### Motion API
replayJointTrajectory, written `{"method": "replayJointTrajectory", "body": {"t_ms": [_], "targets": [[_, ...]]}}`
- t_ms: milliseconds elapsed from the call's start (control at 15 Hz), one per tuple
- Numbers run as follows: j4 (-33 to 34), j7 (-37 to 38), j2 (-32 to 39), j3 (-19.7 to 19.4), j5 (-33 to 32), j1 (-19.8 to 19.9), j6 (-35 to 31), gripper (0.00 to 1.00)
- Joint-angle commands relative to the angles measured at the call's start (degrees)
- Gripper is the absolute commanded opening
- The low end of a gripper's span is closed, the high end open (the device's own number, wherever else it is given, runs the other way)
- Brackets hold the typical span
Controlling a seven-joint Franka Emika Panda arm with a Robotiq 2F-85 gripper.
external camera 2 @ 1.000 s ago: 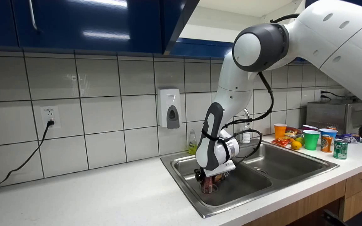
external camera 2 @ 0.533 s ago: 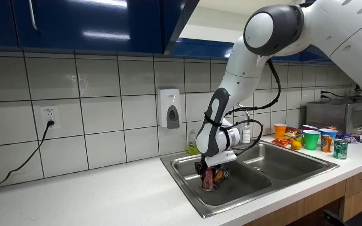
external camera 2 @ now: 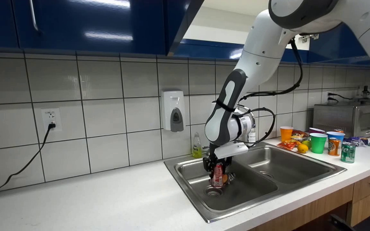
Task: Take the soda can out of the sink and put it into the cupboard
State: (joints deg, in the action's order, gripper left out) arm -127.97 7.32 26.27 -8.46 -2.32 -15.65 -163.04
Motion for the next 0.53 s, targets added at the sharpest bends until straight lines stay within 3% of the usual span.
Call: {"method": "replayJointTrajectory", "body": {"t_ms": [0,467], "targets": [[-5.37,0.63,-8.11,1.4,-2.59,1.54,4.01,0.4],[-10.43,2.16,-17.44,2.3,-5.3,2.82,8.95,0.4]]}}
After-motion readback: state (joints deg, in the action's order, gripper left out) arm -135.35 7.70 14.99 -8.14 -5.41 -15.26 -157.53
